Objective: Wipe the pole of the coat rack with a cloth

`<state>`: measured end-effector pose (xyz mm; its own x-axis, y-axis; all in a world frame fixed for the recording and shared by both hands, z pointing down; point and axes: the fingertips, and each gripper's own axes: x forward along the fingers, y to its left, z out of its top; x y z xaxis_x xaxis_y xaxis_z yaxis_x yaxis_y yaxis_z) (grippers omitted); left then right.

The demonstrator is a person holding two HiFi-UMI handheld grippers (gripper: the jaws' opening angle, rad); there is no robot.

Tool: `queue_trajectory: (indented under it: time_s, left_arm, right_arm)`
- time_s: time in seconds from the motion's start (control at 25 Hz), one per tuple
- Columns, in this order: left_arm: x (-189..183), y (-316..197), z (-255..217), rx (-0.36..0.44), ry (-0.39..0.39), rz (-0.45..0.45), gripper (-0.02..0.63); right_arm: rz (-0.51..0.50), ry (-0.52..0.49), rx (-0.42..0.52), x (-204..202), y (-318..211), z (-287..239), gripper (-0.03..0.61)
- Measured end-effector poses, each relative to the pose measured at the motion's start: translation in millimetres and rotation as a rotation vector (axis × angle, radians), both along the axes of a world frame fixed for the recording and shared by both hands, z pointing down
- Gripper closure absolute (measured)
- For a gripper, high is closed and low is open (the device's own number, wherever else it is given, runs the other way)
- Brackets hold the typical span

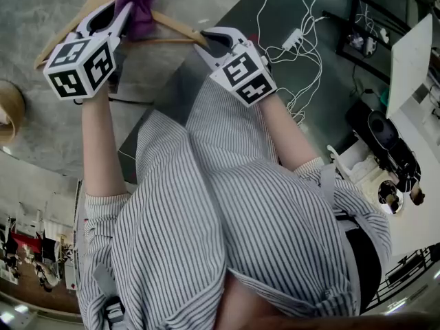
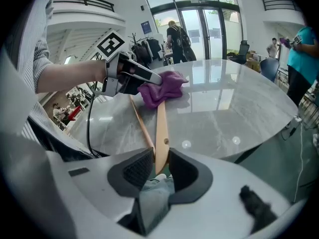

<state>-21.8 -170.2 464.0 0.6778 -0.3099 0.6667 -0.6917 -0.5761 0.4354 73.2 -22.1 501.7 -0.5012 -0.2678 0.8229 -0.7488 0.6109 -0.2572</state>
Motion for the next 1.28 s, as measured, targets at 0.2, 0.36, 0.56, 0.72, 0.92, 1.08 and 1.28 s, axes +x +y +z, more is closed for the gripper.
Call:
queue_trajectory:
  time_s: [0.2, 0.36, 0.56, 0.72, 0.92, 1.08, 1.28]
  left_arm:
    - [-13.8, -11.5, 0.8, 0.015, -0.004, -0.036, 0.525]
    - [-21.7, -23.3, -0.4, 0.037, -0.011, -0.074, 0.525]
    - [-37.8, -31.2, -4.7, 0.049, -0.03, -0.113, 0.525]
    - [-44.4, -33.2, -3.5, 0.052, -0.036, -0.123, 0.525]
    - [-51.7, -34.4, -0.6, 0.043, -0.04, -0.141, 0.525]
    - [-57.7, -33.4, -0.4, 0.039, -0.04, -0.164, 0.525]
    - [-73.0, -30.6, -5.9, 0.048, -0.051, -0.208, 0.525]
  right_arm:
    - [0.002, 0.012, -0.017, -3.3, -2.6, 2.6, 0.474]
    - [-0.001, 0.021, -0.025, -2.4, -7.1, 3.9, 0.474]
    - [-0.002, 0.02, -0.051, -3.9, -5.1, 1.6, 0.474]
    - [-0.006, 0.021, -0.083, -5.4, -6.4, 3.2, 0.474]
    - [-0.012, 0.031, -0.061, -5.0, -10.2, 5.6, 0.474]
    - [0.008, 0.025, -0.063, -4.4, -11.1, 4.6, 0.474]
    - [0.013, 0.033, -0.059, -8.6, -9.8, 0.6, 0.472]
